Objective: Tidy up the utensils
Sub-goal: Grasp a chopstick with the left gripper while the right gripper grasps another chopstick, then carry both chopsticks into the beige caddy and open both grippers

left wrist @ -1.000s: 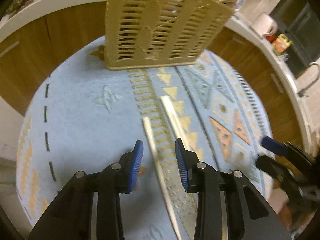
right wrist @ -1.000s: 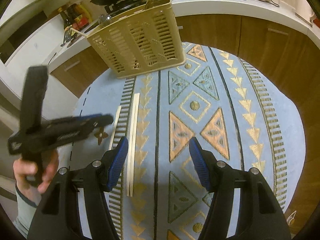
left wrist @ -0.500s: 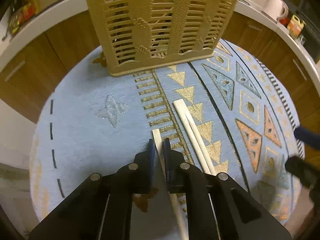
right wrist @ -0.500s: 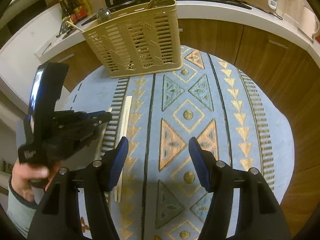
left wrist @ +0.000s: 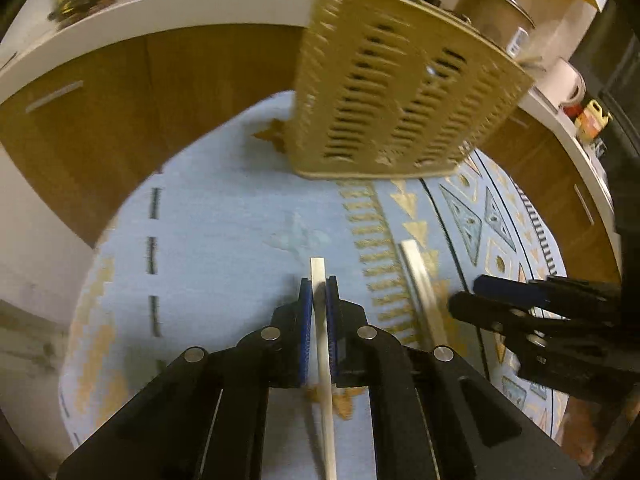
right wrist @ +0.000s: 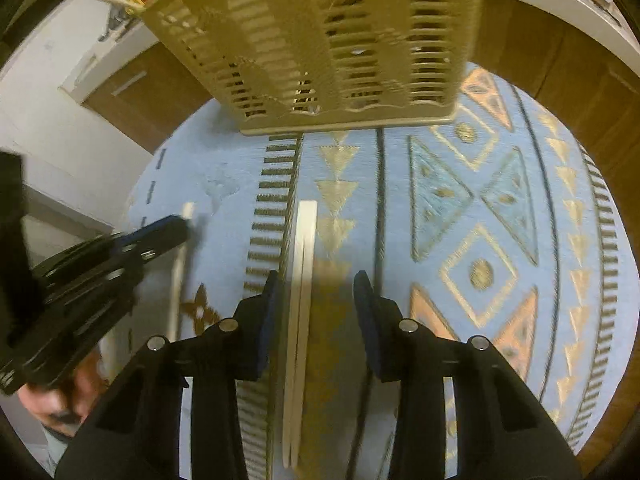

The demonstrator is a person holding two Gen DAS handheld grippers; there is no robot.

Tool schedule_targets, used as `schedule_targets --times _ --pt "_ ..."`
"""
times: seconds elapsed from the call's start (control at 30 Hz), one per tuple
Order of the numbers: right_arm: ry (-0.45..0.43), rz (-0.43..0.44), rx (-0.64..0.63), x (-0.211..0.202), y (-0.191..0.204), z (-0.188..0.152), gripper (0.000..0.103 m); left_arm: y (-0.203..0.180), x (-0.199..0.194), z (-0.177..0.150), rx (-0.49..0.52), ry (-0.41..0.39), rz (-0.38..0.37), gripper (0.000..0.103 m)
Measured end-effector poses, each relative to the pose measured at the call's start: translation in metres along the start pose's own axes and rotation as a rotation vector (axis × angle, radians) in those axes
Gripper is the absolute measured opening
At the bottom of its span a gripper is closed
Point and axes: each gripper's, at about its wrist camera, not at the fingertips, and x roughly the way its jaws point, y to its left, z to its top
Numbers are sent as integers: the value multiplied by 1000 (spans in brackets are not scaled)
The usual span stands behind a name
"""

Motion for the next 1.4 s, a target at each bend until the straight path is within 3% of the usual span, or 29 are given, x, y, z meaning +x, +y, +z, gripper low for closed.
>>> schedule_targets --times 0.33,0.47,0.53,0.63,0.73,1.03,1.17,1.4 --pt "16 -130 -34 28 33 27 34 27 -1 -3 -34 -25 -60 5" --pt "3 -240 -117 34 58 27 19 28 -3 0 -27 -48 -68 5" --pt "9 -232 -141 35 67 25 11 28 -6 0 -23 -63 -70 5" --pt "5 -221 -144 36 71 23 11 28 -8 1 -23 -76 -77 5" --pt "-9 -156 -101 27 59 17 11 27 -12 0 -19 -91 -80 5" --pt "-213 -19 -98 -50 34 -24 11 9 -49 -3 21 -194 -138 5" --pt "-367 46 -99 -93 21 -52 11 -6 -69 -4 38 -258 -181 5" --pt "-622 72 -143 -177 23 -78 11 -33 -118 -2 88 -408 -231 5"
